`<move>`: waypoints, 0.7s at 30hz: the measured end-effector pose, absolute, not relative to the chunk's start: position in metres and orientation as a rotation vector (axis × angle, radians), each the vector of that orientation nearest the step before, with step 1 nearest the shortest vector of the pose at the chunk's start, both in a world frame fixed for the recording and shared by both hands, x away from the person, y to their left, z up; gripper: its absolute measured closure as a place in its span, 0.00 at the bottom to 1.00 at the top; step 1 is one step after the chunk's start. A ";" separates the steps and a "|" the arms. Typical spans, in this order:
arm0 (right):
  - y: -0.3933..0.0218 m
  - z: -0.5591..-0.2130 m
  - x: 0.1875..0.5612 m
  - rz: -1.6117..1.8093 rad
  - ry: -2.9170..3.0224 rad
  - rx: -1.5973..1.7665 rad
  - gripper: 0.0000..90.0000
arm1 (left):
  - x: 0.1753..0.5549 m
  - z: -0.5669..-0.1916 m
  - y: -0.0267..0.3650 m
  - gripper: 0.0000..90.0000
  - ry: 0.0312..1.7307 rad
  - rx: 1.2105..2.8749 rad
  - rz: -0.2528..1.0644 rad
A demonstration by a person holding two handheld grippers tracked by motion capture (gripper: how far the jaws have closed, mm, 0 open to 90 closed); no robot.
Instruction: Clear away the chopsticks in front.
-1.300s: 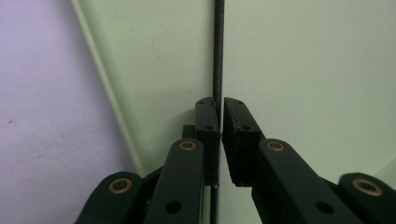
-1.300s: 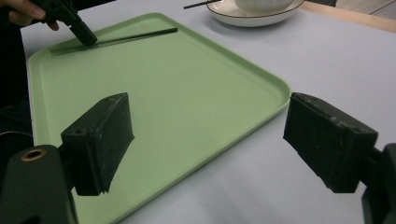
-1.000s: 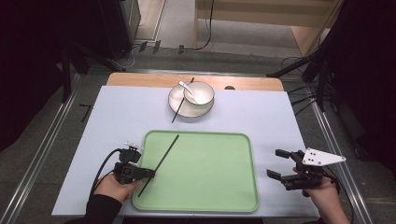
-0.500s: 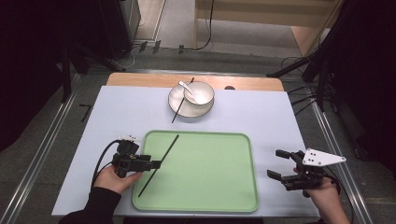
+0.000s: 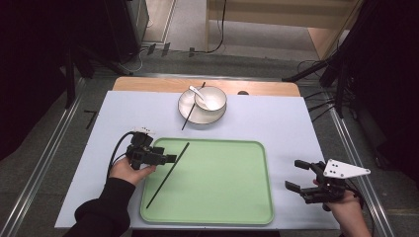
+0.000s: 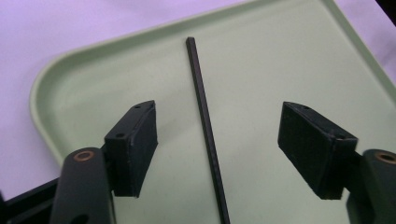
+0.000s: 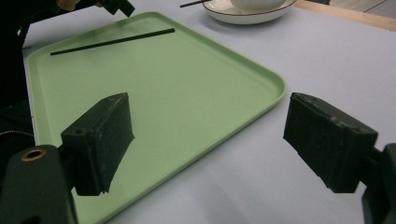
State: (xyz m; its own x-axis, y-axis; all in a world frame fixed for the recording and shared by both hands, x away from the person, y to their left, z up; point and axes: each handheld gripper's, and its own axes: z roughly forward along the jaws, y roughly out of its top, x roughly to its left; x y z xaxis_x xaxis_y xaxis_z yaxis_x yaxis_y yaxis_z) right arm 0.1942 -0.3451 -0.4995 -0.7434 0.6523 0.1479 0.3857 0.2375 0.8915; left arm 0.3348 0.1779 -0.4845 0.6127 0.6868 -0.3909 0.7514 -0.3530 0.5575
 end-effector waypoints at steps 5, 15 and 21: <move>-0.346 -0.500 0.194 1.519 2.251 0.976 0.18 | 0.353 -0.478 0.170 0.31 1.116 2.123 -0.097; -0.346 -0.500 0.195 1.519 2.253 0.974 0.18 | 0.390 -0.454 0.153 0.31 1.059 2.146 -0.093; -0.346 -0.500 0.195 1.520 2.252 0.973 0.18 | 0.415 -0.443 0.140 0.31 1.056 2.163 -0.047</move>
State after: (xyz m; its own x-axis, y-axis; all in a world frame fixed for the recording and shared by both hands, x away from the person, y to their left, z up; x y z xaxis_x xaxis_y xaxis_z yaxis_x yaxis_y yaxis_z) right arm 0.1946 -0.3457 -0.5004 -0.7439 0.6508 0.1521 0.3846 0.2307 0.8938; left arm 0.4153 0.1404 -0.4427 0.6643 0.6735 -0.3243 0.6995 -0.4072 0.5873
